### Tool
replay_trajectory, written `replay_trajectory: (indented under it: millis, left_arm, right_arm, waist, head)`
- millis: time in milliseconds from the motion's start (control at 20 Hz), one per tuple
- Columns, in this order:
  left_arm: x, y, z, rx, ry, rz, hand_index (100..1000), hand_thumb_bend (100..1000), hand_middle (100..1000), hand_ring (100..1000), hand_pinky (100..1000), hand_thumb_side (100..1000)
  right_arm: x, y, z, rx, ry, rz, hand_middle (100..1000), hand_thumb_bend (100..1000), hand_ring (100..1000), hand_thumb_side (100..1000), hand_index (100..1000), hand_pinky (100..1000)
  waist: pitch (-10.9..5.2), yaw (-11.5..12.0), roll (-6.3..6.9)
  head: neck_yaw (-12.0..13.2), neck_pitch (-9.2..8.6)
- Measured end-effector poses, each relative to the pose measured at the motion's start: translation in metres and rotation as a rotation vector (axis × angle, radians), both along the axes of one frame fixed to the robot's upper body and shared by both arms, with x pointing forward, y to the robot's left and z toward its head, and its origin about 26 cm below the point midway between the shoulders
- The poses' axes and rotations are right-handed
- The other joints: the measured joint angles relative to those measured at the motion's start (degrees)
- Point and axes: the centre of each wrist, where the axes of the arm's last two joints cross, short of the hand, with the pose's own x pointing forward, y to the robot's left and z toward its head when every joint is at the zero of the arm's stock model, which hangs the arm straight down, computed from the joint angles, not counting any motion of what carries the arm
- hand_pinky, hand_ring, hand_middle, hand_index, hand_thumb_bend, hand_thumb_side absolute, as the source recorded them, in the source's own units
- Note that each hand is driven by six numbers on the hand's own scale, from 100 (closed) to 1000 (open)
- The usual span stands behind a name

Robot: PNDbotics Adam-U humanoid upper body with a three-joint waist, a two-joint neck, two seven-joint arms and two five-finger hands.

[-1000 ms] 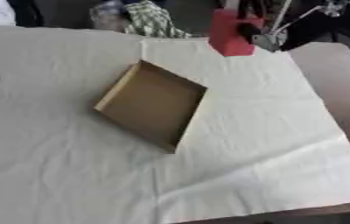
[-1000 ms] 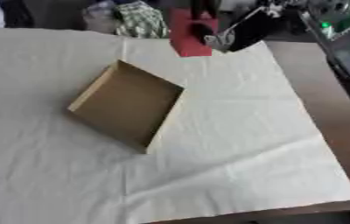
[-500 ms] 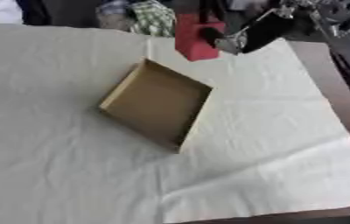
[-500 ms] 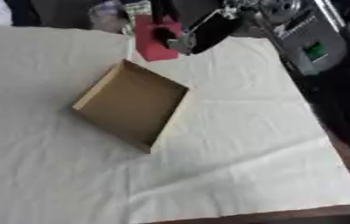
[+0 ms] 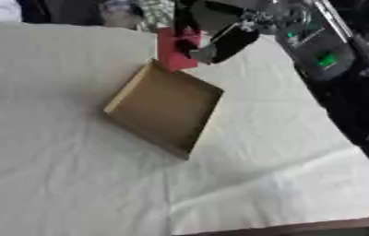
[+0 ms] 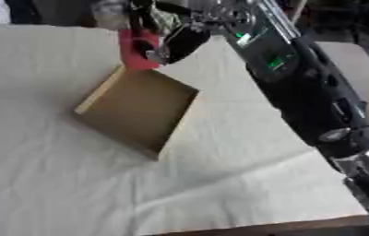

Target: Pick up objects on the table and place them in the box.

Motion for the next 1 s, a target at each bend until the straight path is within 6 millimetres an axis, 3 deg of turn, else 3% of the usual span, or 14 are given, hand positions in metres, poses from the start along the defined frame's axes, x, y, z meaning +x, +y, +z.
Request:
replay_trajectory:
  millis: [600, 1000]
  left_arm:
    - [0.000, -0.005, 0.001, 0.001, -0.001, -0.039, 767, 100, 714, 730, 574, 660]
    - [-0.001, -0.006, 0.002, 0.007, -0.001, -0.052, 766, 100, 715, 731, 572, 660]
  right_arm:
    - [0.036, 0.016, -0.042, 0.003, 0.042, -0.036, 336, 100, 634, 100, 442, 848]
    - [0.049, 0.022, -0.079, -0.040, 0.057, -0.065, 328, 100, 631, 107, 433, 844]
  waist:
    - [1.09, 0.65, 0.39]
    - [1.39, 0.62, 0.42]
  head:
    - [-0.91, -0.60]
    - [-0.92, -1.01]
